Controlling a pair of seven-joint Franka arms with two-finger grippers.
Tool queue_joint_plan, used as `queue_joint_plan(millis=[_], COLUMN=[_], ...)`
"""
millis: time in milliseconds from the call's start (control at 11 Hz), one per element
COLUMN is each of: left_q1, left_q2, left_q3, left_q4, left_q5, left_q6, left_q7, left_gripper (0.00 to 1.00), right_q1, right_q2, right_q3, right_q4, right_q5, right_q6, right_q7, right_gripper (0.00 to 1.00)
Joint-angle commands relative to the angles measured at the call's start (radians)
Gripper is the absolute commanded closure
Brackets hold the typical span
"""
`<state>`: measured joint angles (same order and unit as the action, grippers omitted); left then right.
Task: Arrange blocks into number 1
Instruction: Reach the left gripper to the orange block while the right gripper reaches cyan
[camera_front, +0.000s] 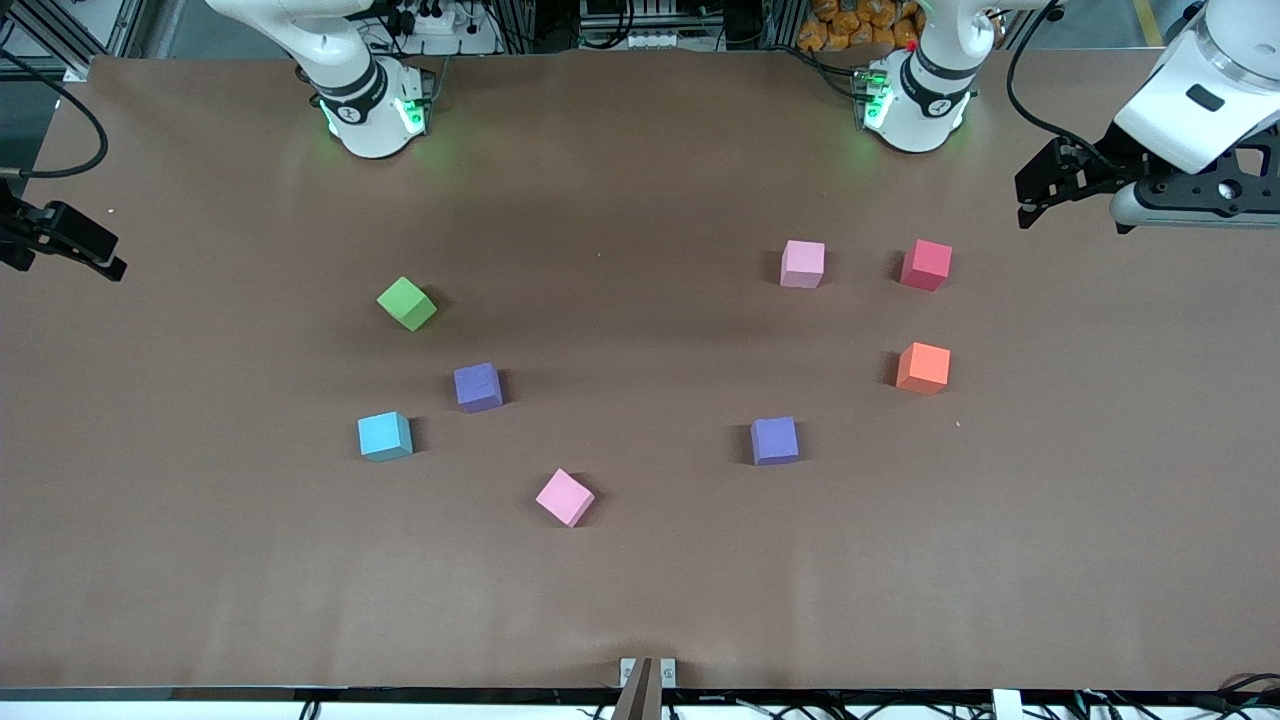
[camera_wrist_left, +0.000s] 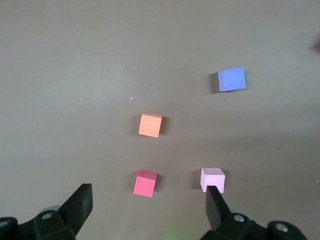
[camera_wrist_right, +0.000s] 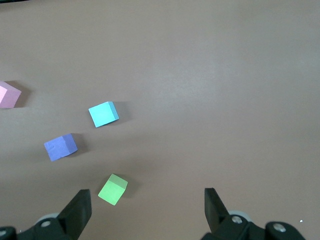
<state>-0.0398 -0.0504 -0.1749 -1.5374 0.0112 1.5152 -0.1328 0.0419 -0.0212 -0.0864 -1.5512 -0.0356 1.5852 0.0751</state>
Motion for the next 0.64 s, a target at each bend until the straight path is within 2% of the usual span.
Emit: queue_joint_plan(millis=[0,365,548], left_q1=[0.020,0.018,0.000], left_q2=[-0.017,0.013,0.122], left_q3=[-0.011,-0.009,-0.014], left_q4=[-0.012,-0.013,-0.035], left_q5=[-0.020,-0.020,-0.022], left_q6=[0.008,0.005,0.008], left_q7=[0.032,-0.003,-0.109], left_gripper=[0.00,0.00,0.00], right_q1=[-0.016,-0.016,-0.016], right_q2=[-0.002,-0.002,-0.002], right_q3=[0.020,0.023,0.023], right_q4=[0.026,0.026,0.026], right_q5=[-0.003,0.006,0.007], right_q6=[-0.022,-0.028,-0.028], right_q7=[-0.004,-0.003,-0.003], right_gripper=[0.00,0.00,0.00])
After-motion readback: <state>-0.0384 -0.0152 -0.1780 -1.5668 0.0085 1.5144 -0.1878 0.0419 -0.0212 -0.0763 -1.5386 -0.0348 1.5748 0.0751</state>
